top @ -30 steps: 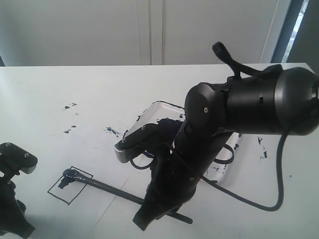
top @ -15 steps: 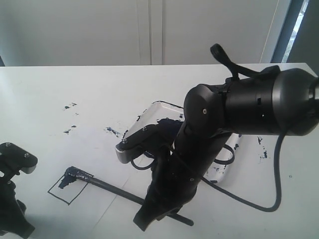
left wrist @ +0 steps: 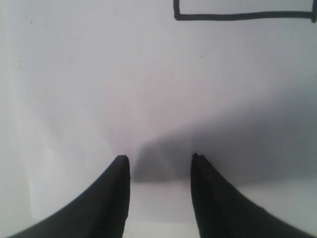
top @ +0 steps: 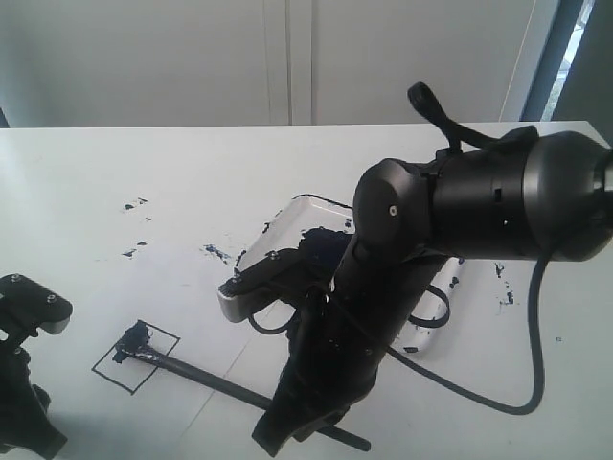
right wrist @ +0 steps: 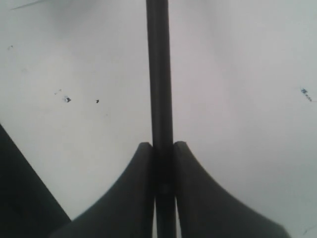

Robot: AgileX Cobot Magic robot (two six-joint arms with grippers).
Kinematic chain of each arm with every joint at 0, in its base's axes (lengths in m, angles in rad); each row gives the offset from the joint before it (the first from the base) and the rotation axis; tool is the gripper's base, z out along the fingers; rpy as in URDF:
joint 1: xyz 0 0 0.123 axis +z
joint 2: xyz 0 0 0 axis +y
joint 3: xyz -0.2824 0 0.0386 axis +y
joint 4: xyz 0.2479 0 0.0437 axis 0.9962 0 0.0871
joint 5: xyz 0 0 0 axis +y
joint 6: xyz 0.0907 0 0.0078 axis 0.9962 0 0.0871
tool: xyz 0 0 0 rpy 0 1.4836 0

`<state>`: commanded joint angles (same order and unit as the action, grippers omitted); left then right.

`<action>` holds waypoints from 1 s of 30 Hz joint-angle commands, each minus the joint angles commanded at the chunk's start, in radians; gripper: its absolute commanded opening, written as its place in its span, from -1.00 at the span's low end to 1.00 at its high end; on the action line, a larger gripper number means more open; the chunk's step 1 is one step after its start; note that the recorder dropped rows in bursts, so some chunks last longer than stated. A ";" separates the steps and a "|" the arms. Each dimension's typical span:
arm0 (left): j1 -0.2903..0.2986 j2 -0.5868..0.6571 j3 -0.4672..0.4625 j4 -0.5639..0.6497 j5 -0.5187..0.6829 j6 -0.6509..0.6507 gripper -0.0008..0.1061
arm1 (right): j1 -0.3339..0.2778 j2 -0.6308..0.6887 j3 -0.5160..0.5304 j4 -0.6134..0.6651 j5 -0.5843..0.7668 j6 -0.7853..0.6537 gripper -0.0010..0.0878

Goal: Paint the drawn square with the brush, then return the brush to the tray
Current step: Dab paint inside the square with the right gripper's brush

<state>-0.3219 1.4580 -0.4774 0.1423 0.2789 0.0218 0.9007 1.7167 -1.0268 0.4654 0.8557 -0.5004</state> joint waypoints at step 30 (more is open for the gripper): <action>0.000 0.000 0.000 0.000 0.004 0.001 -0.13 | 0.000 0.000 -0.066 -0.070 -0.007 0.086 -0.98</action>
<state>-0.3219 1.4580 -0.4774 0.1423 0.2827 0.0223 0.9007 1.7167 -1.0928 0.3956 0.8492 -0.4144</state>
